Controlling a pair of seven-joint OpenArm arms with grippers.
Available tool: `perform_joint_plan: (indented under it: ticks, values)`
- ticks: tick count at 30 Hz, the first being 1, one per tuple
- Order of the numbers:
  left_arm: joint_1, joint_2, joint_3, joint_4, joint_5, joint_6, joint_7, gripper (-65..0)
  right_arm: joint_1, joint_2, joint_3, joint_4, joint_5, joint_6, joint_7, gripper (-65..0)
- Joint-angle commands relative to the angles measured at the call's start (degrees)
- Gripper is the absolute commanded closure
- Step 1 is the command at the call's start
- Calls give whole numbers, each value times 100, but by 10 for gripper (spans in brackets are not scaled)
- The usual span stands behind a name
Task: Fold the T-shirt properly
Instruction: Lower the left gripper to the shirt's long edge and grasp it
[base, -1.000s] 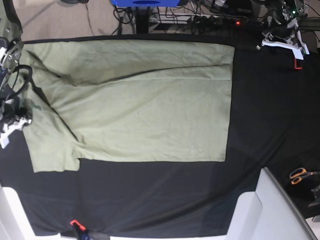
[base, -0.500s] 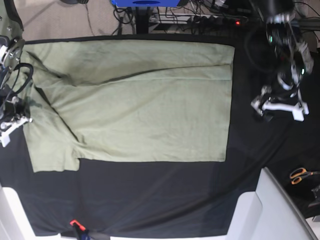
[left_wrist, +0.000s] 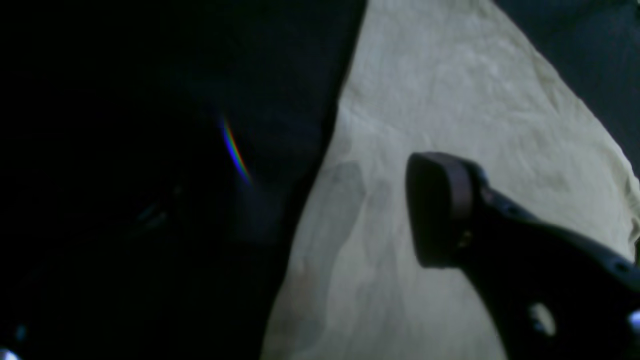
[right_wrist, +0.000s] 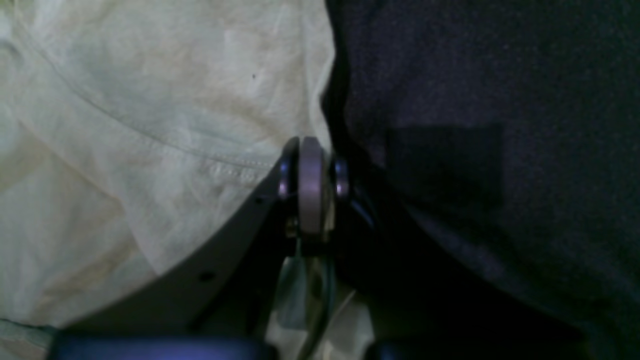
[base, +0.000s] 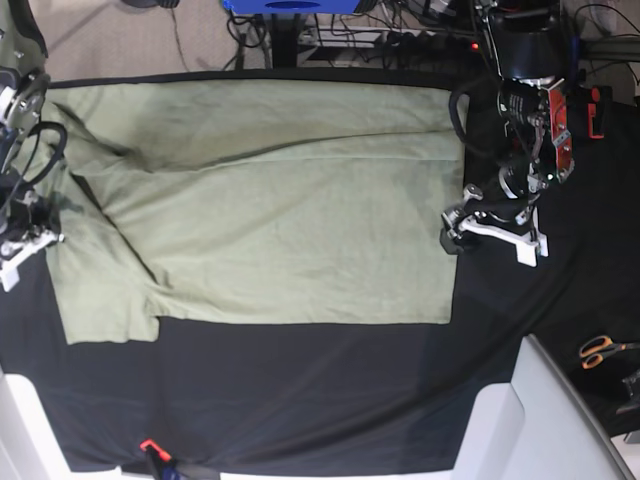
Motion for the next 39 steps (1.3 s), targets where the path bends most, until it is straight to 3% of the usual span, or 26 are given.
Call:
perform_joint_plan:
  ticks: [1,7,13,17,25,32,36,39]
  values:
    - [60,51,120,-111,44,75,428,-433,48,67,-9,34,-96,-1,-166,0]
    - [95,51,331,-119,44,66,393,-225,48,67,-17,34,-96,-1,-166,0]
    - [130,51,269,-119,44,66,393,-130,39,67,-17,34,-96,-1,-166,0]
    - [139,42,269,-119,70,66,393,-5,39,67,-17,34,-96,-1,-175,0]
    - [324,33,260,144,70,66,393,0,39,67,-17,34,-96,-1,-184,0]
    - [781,-46,252,1147,61,66,428,0,30,67,-26,34,-96,-1,-184,0]
    - [1089,-90,252,1612,44,488,428,0,-31,67,-26,34,-96,-1,-184,0]
    - [1229,-107,252,1841,44,585,428,0,-49,67,-26,34,-96,8,-175,0]
